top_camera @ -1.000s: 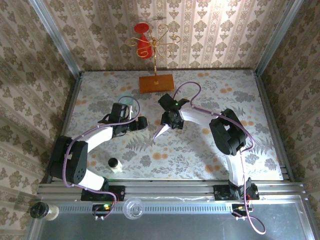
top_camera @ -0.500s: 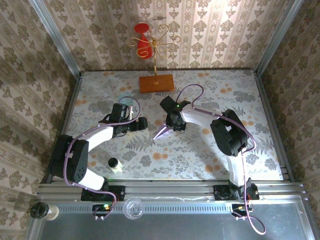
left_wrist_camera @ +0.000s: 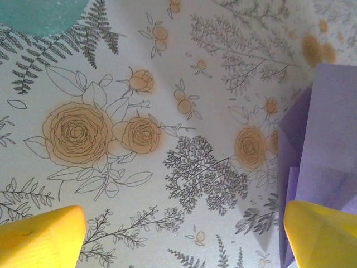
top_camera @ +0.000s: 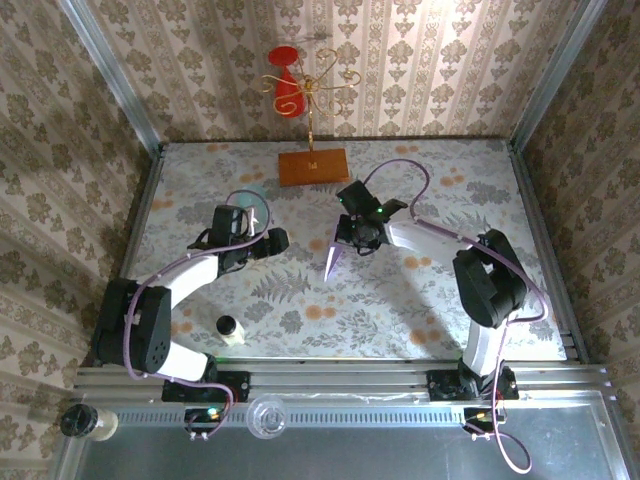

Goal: Fold a paper plane with a square sheet of paper (pick it up from the middle)

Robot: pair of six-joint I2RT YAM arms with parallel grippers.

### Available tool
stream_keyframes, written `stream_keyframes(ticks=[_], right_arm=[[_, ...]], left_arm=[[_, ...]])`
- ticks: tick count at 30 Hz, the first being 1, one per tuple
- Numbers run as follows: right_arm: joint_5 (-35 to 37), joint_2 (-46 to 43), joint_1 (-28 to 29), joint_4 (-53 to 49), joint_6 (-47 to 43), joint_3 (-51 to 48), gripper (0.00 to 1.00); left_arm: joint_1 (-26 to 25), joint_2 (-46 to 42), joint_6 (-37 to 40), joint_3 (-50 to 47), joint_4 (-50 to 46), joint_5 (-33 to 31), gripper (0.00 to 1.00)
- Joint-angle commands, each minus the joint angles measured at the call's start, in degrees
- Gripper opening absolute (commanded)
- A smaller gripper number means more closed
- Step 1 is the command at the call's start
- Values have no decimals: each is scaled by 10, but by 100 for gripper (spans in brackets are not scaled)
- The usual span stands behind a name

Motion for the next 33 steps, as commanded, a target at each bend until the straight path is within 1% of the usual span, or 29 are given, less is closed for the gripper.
stream_keyframes(ticks=[1, 4, 7, 10, 15, 22, 27, 33], right_arm=[[-129, -25, -12, 100, -46, -36, 0], [-185, -26, -20, 156, -47, -67, 0], [-236, -16, -25, 187, -45, -87, 0], [-273, -16, -30, 221, -40, -111, 0], [-300, -57, -39, 268, -50, -152, 0], [-314, -99, -49, 276, -59, -178, 1], [-319, -97, -61, 293, -47, -202, 1], [-318, -83, -77, 304, -39, -229, 1]], left_arm=[[7, -18, -26, -9, 35, 30, 92], [8, -15, -35, -9, 46, 35, 92], [6, -6, -46, -10, 56, 45, 92], [0, 6, -55, -9, 61, 52, 92], [-19, 21, -62, -2, 63, 46, 91], [-31, 13, -76, 2, 76, 25, 90], [-35, -4, -81, 0, 76, 4, 90], [-51, 12, -85, 3, 77, 9, 90]])
